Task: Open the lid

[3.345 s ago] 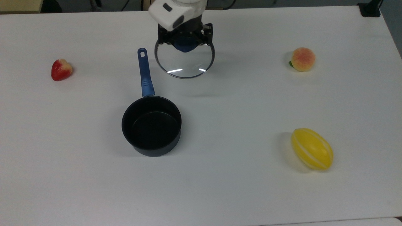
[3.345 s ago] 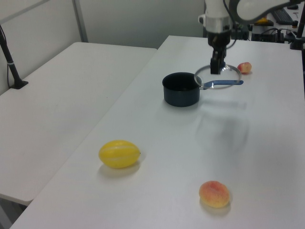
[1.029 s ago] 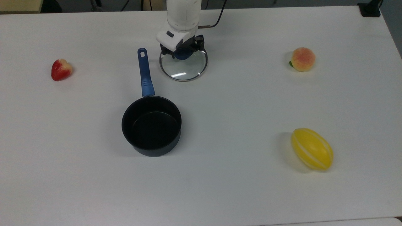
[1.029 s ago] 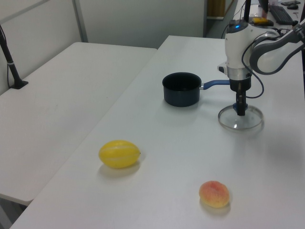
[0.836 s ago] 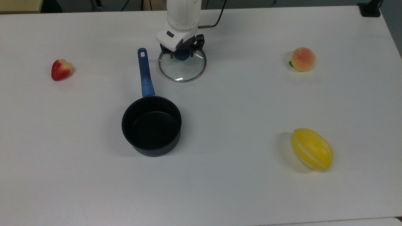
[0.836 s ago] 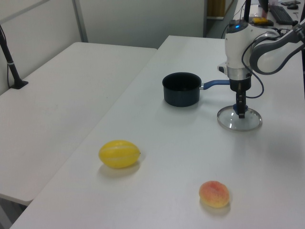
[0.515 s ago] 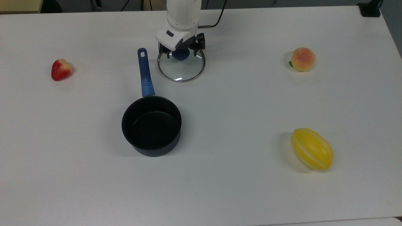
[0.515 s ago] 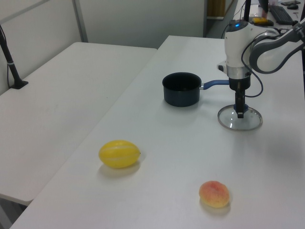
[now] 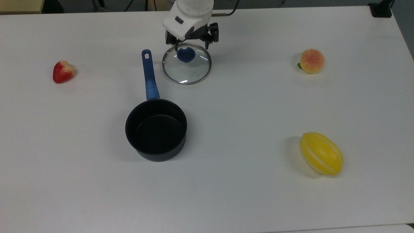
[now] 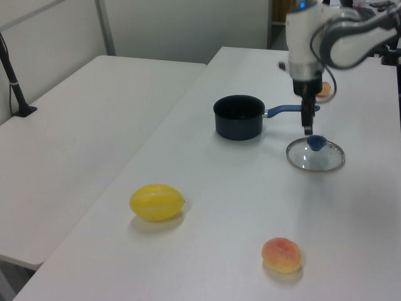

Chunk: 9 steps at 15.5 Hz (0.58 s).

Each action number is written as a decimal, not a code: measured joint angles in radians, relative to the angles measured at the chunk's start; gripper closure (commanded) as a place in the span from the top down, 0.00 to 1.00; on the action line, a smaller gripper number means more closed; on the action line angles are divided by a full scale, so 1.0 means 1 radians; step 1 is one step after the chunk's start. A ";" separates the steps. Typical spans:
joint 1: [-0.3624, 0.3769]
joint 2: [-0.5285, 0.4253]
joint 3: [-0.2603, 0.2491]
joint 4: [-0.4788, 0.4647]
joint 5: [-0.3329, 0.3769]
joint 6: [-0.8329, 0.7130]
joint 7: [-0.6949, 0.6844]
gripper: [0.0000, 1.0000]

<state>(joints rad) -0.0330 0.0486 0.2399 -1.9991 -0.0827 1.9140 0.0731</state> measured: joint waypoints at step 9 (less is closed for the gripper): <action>-0.007 -0.028 -0.042 0.340 0.009 -0.254 0.074 1.00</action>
<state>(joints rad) -0.0399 0.0204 0.1974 -1.6594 -0.0740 1.6600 0.1469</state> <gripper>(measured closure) 0.000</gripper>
